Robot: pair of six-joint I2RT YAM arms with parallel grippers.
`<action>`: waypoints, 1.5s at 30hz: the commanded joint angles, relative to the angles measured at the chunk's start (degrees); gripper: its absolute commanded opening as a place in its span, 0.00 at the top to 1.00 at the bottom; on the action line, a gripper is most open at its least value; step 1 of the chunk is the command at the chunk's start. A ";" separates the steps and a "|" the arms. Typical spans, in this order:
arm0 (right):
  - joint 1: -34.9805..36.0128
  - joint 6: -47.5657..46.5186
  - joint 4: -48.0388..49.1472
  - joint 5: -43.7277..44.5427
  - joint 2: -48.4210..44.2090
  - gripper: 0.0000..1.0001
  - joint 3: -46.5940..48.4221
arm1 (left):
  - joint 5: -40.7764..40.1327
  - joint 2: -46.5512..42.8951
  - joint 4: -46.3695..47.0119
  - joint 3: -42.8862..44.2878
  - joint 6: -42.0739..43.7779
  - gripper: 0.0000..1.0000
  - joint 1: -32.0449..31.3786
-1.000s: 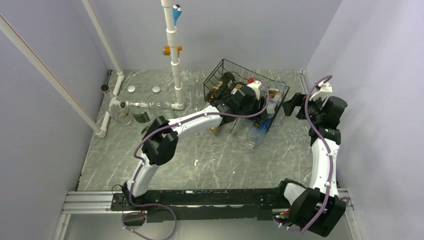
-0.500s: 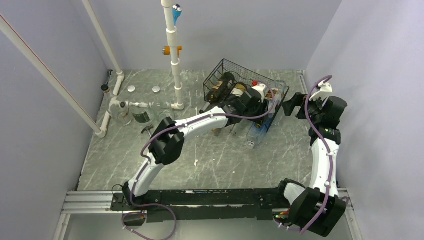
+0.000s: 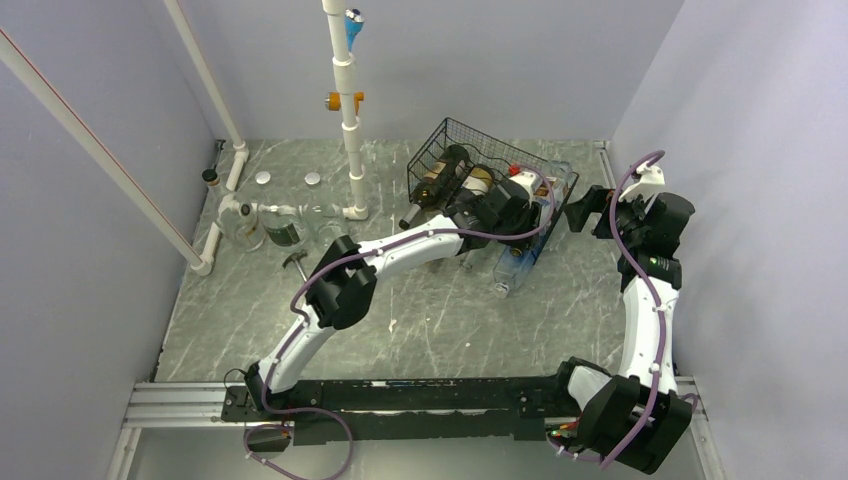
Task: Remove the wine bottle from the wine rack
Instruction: Pick up the wine bottle from the wine rack.
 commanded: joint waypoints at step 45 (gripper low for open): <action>-0.13 0.45 3.07 0.28 -0.64 0.00 -0.63 | 3.92 -19.41 19.85 -16.16 2.14 1.00 3.93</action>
